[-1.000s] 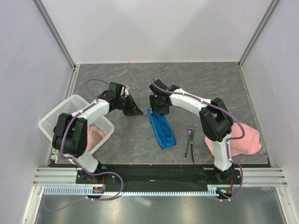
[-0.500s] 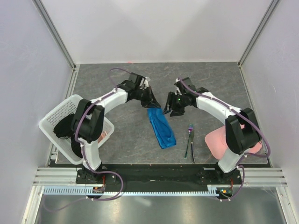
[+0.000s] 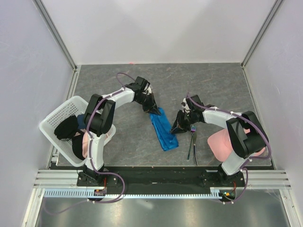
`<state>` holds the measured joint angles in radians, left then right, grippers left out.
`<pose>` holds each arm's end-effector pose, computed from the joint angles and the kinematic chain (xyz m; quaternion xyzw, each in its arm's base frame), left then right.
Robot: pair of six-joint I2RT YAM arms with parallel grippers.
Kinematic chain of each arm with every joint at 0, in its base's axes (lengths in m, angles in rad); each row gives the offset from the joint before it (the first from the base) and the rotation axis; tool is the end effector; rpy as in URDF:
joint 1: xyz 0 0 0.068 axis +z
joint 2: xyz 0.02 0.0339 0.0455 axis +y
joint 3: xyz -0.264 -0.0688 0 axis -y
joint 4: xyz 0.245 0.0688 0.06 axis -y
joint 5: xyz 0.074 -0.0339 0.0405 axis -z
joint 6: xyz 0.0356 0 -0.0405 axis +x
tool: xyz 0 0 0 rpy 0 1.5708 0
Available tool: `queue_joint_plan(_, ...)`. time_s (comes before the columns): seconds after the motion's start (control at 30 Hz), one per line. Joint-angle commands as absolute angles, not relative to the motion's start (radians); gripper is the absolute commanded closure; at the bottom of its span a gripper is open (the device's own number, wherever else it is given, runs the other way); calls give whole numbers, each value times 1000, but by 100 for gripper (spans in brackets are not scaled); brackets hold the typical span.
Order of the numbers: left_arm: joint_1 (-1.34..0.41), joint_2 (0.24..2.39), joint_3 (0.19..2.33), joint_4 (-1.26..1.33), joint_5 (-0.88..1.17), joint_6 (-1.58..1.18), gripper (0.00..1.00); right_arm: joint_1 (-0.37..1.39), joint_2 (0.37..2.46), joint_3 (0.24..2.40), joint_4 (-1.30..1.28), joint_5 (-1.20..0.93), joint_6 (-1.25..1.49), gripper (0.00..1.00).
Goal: Fold the napkin into a case and place the utensils inside
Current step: Insert the top corner of the smaller rectangle folded napkin into the center of the board.
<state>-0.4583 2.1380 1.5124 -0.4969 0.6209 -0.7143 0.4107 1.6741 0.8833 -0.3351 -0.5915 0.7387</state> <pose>0.3856 -0.2133 0.1485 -0.0512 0.9294 -0.3652 0.0115 0.2733 0.1407 0.1506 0.0889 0.9310 0.3533 0.0226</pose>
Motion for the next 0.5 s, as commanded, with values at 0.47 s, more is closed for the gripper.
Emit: queue_joint_plan(0.47, -422, 2181, 1526, -583, 540, -522, 94, 499, 1690, 695, -161, -594, 727, 77)
